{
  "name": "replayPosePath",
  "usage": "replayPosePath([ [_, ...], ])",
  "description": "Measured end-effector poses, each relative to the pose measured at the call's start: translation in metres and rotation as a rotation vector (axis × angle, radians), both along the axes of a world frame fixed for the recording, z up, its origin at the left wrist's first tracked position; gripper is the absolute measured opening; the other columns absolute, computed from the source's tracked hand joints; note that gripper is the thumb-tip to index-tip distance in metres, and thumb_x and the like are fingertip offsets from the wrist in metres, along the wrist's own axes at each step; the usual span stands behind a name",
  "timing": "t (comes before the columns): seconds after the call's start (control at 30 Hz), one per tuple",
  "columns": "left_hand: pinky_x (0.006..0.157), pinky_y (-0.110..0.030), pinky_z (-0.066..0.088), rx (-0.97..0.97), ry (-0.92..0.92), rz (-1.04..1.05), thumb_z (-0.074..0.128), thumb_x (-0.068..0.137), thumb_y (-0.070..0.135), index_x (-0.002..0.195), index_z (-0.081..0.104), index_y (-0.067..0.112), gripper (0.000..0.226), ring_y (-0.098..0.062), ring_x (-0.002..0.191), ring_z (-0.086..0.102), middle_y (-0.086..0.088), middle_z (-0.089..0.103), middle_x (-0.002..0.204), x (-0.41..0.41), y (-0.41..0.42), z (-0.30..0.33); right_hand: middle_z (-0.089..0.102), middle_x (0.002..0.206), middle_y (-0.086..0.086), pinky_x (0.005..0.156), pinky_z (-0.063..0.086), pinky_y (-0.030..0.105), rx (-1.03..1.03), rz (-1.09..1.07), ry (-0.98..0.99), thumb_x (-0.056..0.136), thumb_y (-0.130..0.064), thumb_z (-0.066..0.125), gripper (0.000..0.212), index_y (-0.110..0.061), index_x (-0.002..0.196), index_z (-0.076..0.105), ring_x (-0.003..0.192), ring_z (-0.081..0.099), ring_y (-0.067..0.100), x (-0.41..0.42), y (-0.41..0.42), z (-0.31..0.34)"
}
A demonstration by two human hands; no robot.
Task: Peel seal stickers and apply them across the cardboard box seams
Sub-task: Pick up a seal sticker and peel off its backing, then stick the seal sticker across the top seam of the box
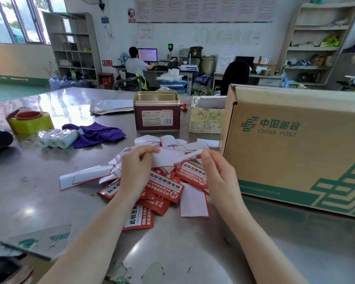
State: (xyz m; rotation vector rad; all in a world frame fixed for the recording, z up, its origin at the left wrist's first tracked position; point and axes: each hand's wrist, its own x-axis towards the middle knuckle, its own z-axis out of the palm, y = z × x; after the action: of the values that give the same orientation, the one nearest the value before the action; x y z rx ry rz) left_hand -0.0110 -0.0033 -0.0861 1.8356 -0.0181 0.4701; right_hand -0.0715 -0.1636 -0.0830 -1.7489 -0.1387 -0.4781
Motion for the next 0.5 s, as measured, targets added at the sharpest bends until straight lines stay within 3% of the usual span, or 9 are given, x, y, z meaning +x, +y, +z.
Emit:
replayPosePath([
  [0.1,0.095,-0.026,0.039,0.175,-0.076,0.128,0.047,0.093,0.009,0.11,0.068,0.013,0.028,-0.016,0.111,0.053,-0.005,0.059,0.124,0.001,0.005,-0.002,0.066,0.1,-0.011,0.079,0.056,0.031,0.018,0.0,0.015,0.095,-0.042,0.04,0.017,-0.044,0.094,0.057,0.094,0.065,0.007,0.002,-0.001,-0.002],
  [0.17,0.1,-0.033,0.035,0.407,-0.039,0.213,0.046,0.093,0.018,0.122,0.062,0.011,0.033,-0.022,0.116,0.051,-0.009,0.054,0.131,0.006,0.008,-0.008,0.061,0.112,-0.01,0.085,0.054,0.031,0.023,-0.02,0.009,0.096,-0.039,0.041,0.018,-0.04,0.107,0.055,0.102,0.061,0.007,0.003,-0.002,-0.003],
  [0.27,0.105,-0.043,0.031,0.825,0.106,0.261,0.032,0.095,0.032,0.118,0.062,0.017,0.041,-0.025,0.116,0.05,-0.009,0.058,0.124,0.016,0.013,-0.018,0.051,0.115,-0.017,0.087,0.049,0.018,-0.086,-0.087,0.01,0.097,-0.031,0.042,0.029,-0.03,0.124,0.051,0.1,0.054,-0.006,0.007,-0.003,-0.002],
  [0.33,0.109,-0.046,0.027,0.964,0.221,0.242,0.025,0.096,0.039,0.122,0.059,0.023,0.046,-0.03,0.126,0.042,-0.014,0.052,0.133,0.018,0.015,-0.023,0.048,0.116,-0.015,0.084,0.05,0.016,-0.166,-0.104,0.03,0.097,-0.024,0.044,0.034,-0.025,0.13,0.048,0.099,0.053,-0.005,0.009,-0.003,-0.004],
  [0.4,0.113,-0.048,0.023,0.988,0.246,0.24,0.029,0.097,0.043,0.134,0.048,0.025,0.046,-0.036,0.136,0.03,-0.02,0.037,0.145,0.018,0.014,-0.02,0.05,0.121,-0.01,0.082,0.054,0.019,-0.205,-0.096,0.037,0.097,-0.018,0.045,0.036,-0.025,0.132,0.045,0.106,0.055,0.003,0.011,-0.005,-0.007],
  [0.5,0.114,-0.045,0.022,0.745,-0.015,0.178,0.048,0.095,0.035,0.14,0.041,0.021,0.048,-0.029,0.141,0.022,-0.013,0.027,0.152,0.01,0.006,-0.008,0.051,0.124,-0.007,0.07,0.052,0.011,-0.262,-0.097,0.062,0.096,-0.015,0.046,0.036,-0.026,0.131,0.044,0.106,0.053,0.005,0.013,-0.004,-0.009],
])
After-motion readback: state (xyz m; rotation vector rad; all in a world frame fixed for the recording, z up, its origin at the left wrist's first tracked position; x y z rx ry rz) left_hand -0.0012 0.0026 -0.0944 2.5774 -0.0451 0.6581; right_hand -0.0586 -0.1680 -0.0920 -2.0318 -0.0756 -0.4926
